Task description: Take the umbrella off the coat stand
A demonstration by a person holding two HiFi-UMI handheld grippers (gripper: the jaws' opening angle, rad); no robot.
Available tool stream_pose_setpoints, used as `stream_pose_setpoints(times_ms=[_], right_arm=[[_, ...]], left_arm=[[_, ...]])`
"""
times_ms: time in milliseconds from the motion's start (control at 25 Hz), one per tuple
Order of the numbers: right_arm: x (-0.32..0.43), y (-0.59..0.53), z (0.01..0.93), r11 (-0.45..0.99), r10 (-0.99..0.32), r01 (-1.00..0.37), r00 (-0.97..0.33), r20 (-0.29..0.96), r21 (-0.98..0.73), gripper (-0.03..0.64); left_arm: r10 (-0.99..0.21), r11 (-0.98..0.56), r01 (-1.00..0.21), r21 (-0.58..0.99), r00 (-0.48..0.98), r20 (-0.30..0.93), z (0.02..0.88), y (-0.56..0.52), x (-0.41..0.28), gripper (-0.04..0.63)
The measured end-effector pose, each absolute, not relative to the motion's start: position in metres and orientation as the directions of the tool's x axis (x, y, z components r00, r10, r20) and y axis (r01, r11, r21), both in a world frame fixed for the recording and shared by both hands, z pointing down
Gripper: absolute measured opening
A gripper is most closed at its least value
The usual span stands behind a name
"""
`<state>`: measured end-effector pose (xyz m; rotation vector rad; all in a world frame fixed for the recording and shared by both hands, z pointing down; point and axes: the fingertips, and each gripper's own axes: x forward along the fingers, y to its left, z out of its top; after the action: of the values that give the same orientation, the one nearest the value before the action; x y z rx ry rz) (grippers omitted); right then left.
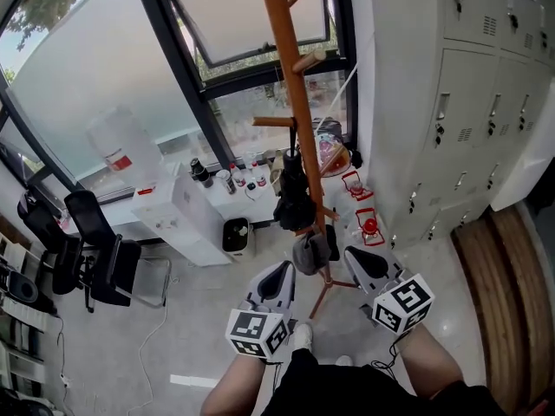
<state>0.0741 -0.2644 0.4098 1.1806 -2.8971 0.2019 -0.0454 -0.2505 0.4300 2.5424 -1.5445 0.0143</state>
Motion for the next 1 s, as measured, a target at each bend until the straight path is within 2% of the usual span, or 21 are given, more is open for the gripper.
stream_pose_setpoints(times_ms=[560, 840, 1000], right_arm=[[0.057, -0.319, 0.404, 0.605, -0.787, -0.788, -0.613, 0.064, -0.114, 0.052], [0.053, -0.337, 0.409, 0.555, -0.822, -0.824, -0.565, 0.075, -0.115, 0.052], [0.056, -0.344, 0.408, 0.53, -0.839, -0.84, -0.539, 0.075, -0.113, 0.052]], left_arm=[[-0.822, -0.55, -0.826, 0.125, 0.562, 0.093, 0.427, -0.345, -0.078, 0.023], [-0.789, -0.596, -0.799, 0.077, 0.601, 0.129, 0.436, -0.388, -0.081, 0.214], [-0.752, -0.643, -0.765, 0.039, 0.64, 0.162, 0.442, -0.408, -0.073, 0.269]])
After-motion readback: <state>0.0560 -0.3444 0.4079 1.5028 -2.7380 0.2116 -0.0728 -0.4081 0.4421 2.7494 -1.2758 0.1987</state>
